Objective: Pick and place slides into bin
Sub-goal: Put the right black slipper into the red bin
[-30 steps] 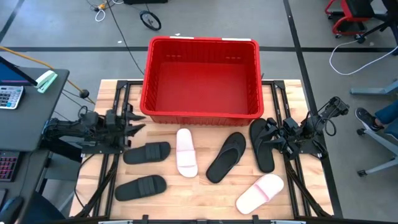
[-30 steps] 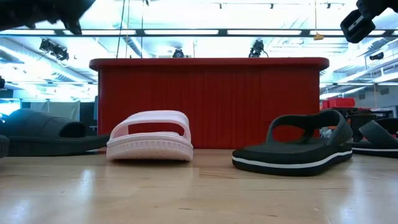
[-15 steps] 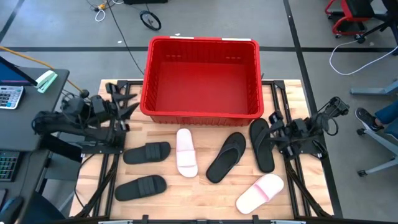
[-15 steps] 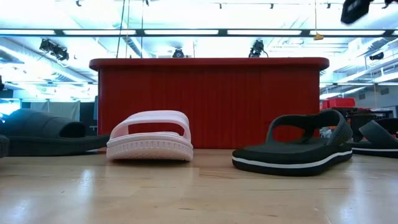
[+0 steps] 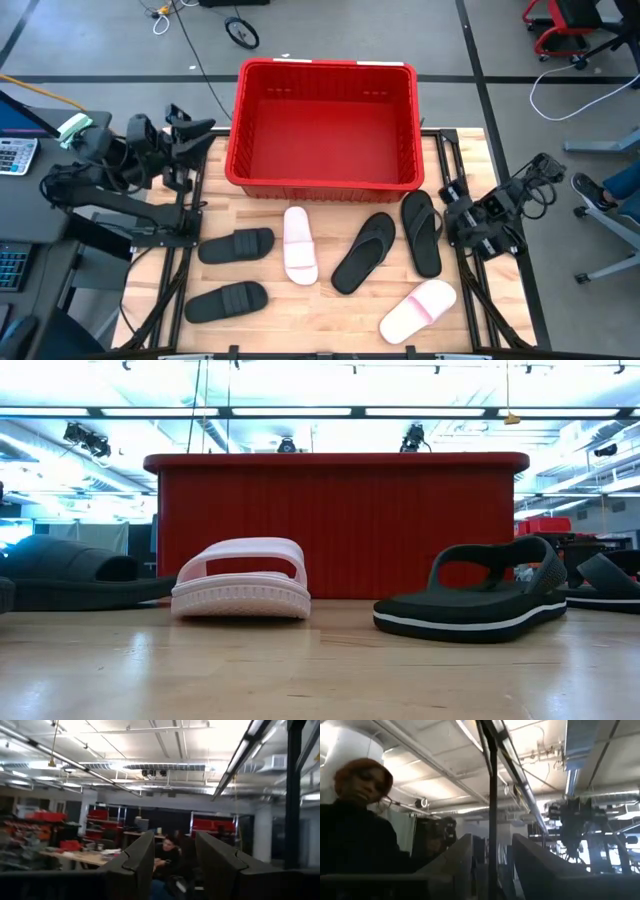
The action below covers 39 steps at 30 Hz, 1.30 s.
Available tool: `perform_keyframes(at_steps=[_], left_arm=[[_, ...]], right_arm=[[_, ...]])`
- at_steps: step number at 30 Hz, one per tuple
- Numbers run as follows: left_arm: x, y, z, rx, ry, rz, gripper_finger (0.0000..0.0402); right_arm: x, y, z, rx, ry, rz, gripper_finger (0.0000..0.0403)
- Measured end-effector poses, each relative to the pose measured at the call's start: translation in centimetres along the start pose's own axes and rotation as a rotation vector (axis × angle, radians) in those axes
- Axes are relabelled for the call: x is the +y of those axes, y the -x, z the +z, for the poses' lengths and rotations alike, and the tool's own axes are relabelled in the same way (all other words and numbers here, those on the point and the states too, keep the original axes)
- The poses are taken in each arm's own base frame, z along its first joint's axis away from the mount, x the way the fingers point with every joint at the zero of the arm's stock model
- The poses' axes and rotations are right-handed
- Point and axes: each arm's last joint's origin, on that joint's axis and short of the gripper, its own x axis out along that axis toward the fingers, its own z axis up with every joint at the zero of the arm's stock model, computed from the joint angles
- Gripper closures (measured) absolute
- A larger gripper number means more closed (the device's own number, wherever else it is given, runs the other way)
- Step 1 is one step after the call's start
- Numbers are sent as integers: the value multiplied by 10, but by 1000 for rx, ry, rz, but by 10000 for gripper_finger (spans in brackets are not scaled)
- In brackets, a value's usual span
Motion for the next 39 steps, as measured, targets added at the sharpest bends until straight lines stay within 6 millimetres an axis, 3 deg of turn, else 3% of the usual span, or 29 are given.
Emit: perform_keyframes(at_steps=[11,17,22,25,30,34,37,39], left_arm=[[-2,-5,-6,53,-28,-3,261],[-3,-7,-7,59,-29,-3,265],[-4,-9,-10,66,18,-2,273],[-5,-11,-12,74,46,-2,273],[-6,-13,-13,80,98,0,270],[-6,-13,-14,83,119,1,274],[-6,-13,-14,89,116,1,279],[-6,-13,-15,95,114,1,280]], right_arm=[[3,-21,-13,26,-37,7,254],[3,-47,7,-13,-13,5,254],[3,-82,38,-25,-43,-6,254],[5,-111,48,212,-140,-1,254],[14,-144,19,871,-612,-251,254],[32,-143,-20,1338,-879,-601,254],[46,-127,-52,1575,-917,-951,254],[52,-115,-71,1630,-873,-1198,254]])
